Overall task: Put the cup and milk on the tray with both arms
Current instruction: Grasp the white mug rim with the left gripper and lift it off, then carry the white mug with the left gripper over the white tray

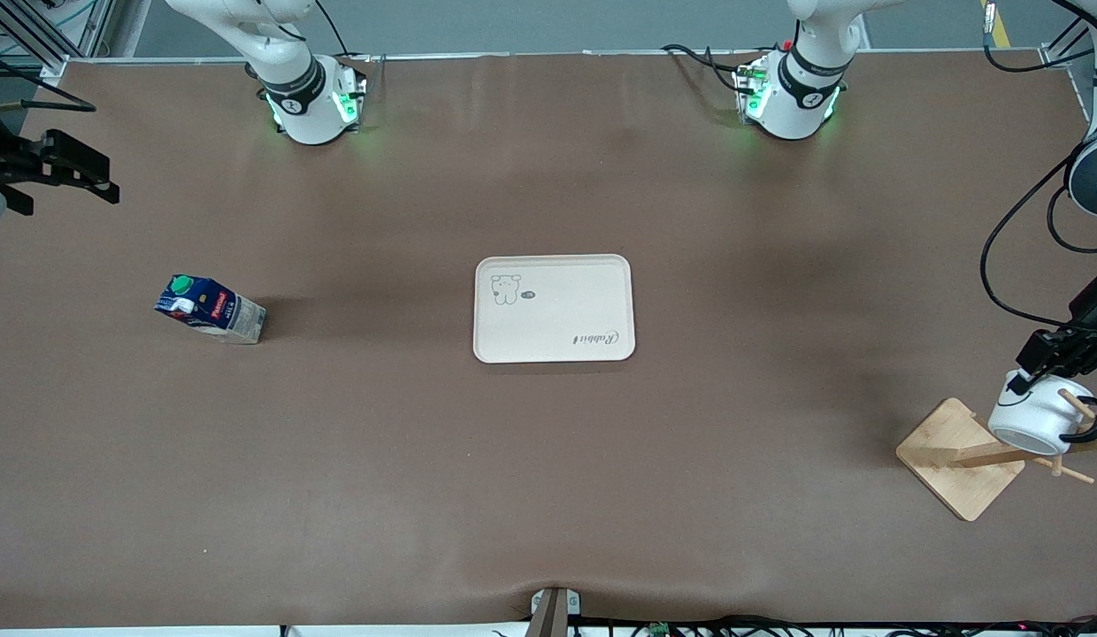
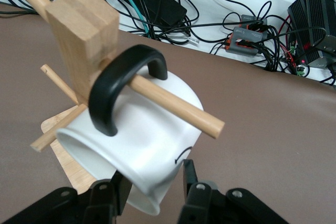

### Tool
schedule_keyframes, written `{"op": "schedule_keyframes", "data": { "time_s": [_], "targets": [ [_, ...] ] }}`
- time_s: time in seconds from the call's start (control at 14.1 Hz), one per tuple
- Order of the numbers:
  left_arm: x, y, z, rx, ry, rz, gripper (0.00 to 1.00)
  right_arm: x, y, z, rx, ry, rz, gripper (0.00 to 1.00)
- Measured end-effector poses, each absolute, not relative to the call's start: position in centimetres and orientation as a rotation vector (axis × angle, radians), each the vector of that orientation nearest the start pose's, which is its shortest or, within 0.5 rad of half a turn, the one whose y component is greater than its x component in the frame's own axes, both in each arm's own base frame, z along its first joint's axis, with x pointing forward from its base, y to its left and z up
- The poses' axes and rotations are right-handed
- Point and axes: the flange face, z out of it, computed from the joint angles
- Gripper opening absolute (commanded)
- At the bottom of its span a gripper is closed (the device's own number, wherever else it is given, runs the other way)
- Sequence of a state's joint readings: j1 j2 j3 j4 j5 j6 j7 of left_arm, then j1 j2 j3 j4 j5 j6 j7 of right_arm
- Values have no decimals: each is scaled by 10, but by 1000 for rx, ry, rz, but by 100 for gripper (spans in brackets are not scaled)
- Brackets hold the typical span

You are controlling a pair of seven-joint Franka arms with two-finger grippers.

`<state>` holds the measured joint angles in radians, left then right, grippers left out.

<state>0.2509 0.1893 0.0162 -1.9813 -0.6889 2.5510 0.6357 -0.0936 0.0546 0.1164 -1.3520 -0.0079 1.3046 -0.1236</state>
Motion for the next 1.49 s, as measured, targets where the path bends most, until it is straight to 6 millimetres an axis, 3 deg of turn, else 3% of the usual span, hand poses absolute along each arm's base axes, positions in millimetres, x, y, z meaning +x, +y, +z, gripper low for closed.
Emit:
{"op": "schedule_keyframes", "data": {
  "time_s": [0.14,0.43,0.78,1.14,1.28,1.49],
  "targets": [
    [602,169,410,-3285,-216,-909,16,542,9,673,-3125,-227,159,100],
    [607,154,416,-3292,-167,-925,0,542,8,673,-3126,-224,159,100],
    [612,139,421,-3295,-123,-944,0,542,8,673,-3126,-222,159,100],
    [602,113,450,-3402,-44,-881,0,542,7,672,-3126,-220,160,100],
    [596,87,465,-3464,-22,-800,0,542,7,672,-3126,-220,160,100],
    [590,18,487,-3431,-147,-547,0,542,6,672,-3126,-219,160,100]
  ]
}}
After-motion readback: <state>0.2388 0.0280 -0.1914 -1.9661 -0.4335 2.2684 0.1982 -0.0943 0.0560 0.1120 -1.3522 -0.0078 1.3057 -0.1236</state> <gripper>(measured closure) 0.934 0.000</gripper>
